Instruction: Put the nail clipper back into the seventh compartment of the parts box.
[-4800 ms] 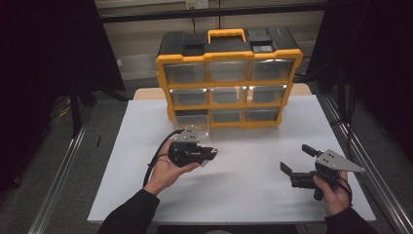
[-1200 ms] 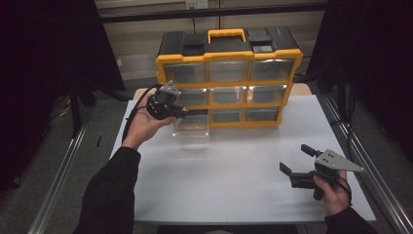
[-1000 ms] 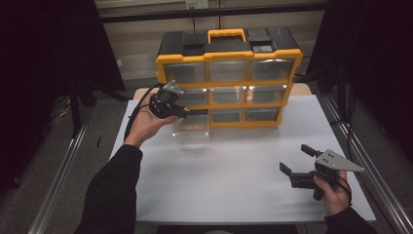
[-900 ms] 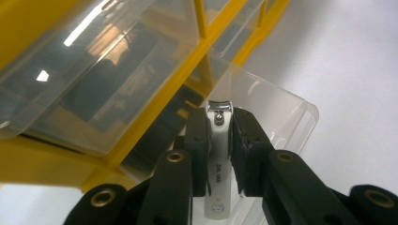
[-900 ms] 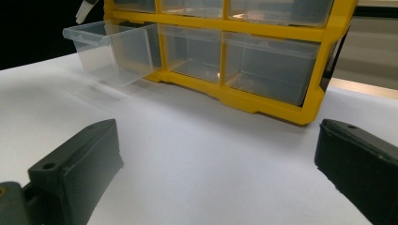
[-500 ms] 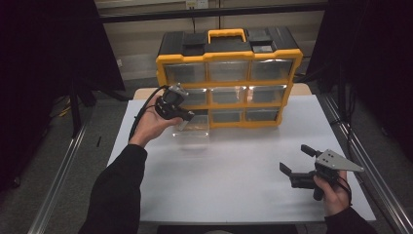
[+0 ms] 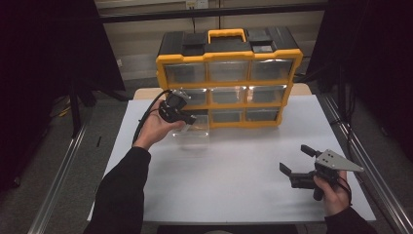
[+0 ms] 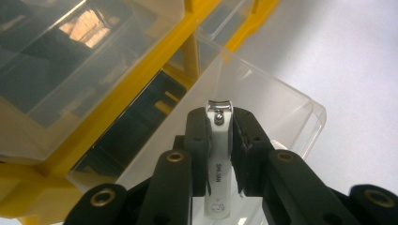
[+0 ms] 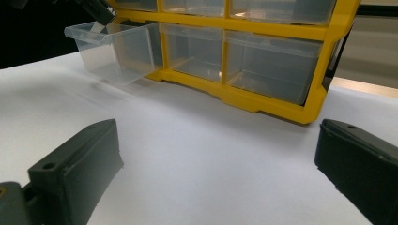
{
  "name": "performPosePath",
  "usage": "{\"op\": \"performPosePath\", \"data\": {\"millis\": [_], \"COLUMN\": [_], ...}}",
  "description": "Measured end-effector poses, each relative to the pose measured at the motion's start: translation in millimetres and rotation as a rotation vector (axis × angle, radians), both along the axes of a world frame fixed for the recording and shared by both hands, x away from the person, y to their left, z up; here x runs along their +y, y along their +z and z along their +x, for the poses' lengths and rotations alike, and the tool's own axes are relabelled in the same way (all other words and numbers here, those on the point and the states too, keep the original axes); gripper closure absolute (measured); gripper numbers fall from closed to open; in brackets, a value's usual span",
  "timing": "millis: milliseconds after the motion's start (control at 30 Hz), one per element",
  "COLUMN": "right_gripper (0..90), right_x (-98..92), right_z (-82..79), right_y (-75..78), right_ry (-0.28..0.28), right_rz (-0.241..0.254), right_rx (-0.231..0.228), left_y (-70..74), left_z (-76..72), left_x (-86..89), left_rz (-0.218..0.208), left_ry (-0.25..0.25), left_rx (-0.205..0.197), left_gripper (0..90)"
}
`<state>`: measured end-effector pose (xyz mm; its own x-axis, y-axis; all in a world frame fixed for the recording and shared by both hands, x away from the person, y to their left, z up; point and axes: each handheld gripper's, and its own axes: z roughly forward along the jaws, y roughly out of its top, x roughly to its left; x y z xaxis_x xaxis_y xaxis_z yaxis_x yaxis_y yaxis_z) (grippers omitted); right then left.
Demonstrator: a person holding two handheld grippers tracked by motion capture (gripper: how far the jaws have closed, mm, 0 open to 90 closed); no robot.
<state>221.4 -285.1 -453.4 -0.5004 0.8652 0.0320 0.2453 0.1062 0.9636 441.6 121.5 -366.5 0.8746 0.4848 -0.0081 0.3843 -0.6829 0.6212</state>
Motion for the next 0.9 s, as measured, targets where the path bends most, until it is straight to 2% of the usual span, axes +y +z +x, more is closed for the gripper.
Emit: {"op": "performPosePath", "data": {"millis": [100, 133, 167, 200, 267, 333, 400, 467, 533, 567, 600, 633, 667, 767, 833, 900], "right_gripper": [0.5, 0.5, 0.5, 0.5, 0.4, 0.4, 0.4, 0.5, 0.5, 0.5, 0.5, 0.5, 0.5, 0.5, 0.5, 0.5], "right_x": [0.4, 0.4, 0.4, 0.2, 0.1, 0.4, 0.5, 0.3, 0.1, 0.3, 0.3, 0.5, 0.3, 0.1, 0.0, 0.1], "right_z": [0.4, 0.2, 0.4, 0.4, 0.3, 0.5, 0.5, 0.6, 0.7, 0.8, 0.6, 0.5, 0.5, 0.7, 0.9, 0.9], "right_y": [-0.2, -0.2, -0.3, -0.2, -0.2, -0.4, -0.4, -0.5, -0.7, -0.7, -0.7, -0.7, -0.7, -0.8, -0.7, -0.8], "right_ry": [0.001, 0.002, 0.001, 0.003, 0.005, 0.001, 0.002, 0.003, 0.005, 0.005, 0.004, 0.002, 0.005, 0.001, 0.004, 0.003], "right_rz": [-0.001, 0.001, 0.0, -0.001, 0.0, -0.001, -0.002, -0.002, -0.004, -0.003, -0.003, -0.003, -0.003, -0.006, -0.006, -0.006], "right_rx": [0.001, 0.002, 0.002, 0.002, 0.003, 0.002, 0.001, 0.006, 0.008, 0.006, 0.009, 0.008, 0.008, 0.009, 0.006, 0.007], "left_y": [-1.0, -0.5, -1.2, -3.0, -4.4, -5.2, -6.6, -6.9, -8.4, -9.9, -11.0, -12.4, -12.3, -15.1, -17.5, -16.7], "left_z": [-0.3, 1.5, 1.5, 0.7, 1.4, 1.9, 1.8, 1.8, 1.6, 1.6, 0.2, 0.8, 2.4, 2.9, 1.5, 3.3], "left_x": [1.1, 2.6, 3.0, 2.1, 2.3, 1.7, -0.2, -1.1, -2.1, -3.1, -3.3, -2.9, -0.7, -0.1, -1.8, -0.5], "left_rz": [0.006, 0.027, 0.032, 0.019, 0.03, 0.041, 0.021, 0.039, 0.031, 0.016, 0.009, 0.002, 0.033, 0.028, 0.003, 0.033], "left_ry": [0.008, -0.024, -0.023, 0.002, -0.007, -0.004, -0.002, -0.008, -0.009, 0.004, 0.035, 0.03, -0.003, 0.005, 0.036, 0.008], "left_rx": [0.004, -0.001, 0.002, 0.003, 0.019, 0.013, 0.014, 0.011, 0.018, 0.009, 0.017, 0.018, 0.028, 0.025, 0.028, 0.031], "left_gripper": [77.9, 77.9, 77.9, 77.9, 77.9, 77.9, 77.9, 77.9, 77.8, 77.8, 77.8, 77.9, 77.8, 77.8, 77.8, 77.8]}}
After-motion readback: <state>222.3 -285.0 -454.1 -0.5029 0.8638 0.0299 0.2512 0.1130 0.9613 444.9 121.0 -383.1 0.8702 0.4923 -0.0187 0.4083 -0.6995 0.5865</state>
